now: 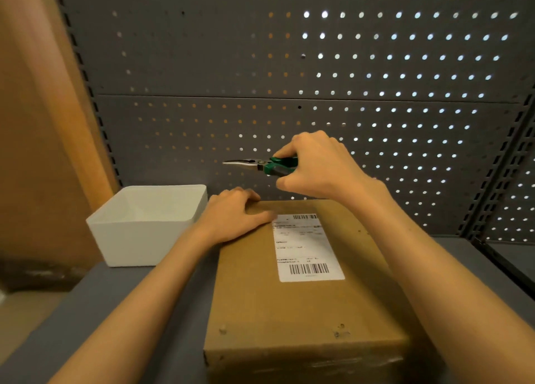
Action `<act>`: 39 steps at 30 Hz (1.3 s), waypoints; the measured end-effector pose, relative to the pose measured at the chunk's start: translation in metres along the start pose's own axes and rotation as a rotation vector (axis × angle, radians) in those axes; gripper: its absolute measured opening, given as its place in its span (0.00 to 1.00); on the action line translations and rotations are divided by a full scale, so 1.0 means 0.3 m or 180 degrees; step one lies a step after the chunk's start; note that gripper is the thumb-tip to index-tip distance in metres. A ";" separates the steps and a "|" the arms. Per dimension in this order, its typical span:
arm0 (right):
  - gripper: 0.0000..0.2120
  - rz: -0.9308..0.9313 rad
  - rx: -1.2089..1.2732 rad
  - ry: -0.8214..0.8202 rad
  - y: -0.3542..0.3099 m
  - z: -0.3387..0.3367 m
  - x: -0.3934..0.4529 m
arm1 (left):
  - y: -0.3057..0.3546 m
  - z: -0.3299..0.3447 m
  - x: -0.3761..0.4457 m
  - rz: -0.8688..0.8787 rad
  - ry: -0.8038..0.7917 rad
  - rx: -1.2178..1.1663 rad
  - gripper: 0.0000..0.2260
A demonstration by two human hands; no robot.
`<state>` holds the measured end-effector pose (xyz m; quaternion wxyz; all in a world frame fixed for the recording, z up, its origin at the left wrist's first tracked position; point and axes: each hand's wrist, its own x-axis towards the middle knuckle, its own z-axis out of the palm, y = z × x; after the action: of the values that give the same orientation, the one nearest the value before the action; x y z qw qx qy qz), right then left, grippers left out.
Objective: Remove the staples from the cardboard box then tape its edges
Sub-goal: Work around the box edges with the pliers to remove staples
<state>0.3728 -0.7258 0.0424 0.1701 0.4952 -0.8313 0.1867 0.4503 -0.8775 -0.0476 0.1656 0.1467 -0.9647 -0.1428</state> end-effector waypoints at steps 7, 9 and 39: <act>0.22 -0.0340 -0.0043 -0.0108 -0.176 0.074 0.090 | -0.060 0.065 -0.037 -0.0721 0.0450 -0.2271 0.16; 0.21 -0.0414 -0.0076 -0.0185 -0.218 0.098 0.107 | -0.059 0.071 -0.046 -0.0667 0.0586 -0.2667 0.16; 0.19 -0.0046 0.0084 -0.0233 -0.160 0.031 -0.007 | -0.080 0.079 -0.061 -0.0568 0.0517 -0.2609 0.11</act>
<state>0.4155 -0.7498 0.0399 0.1345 0.5099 -0.8308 0.1781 0.4639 -0.8882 -0.0820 0.2726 0.1624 -0.7955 -0.5162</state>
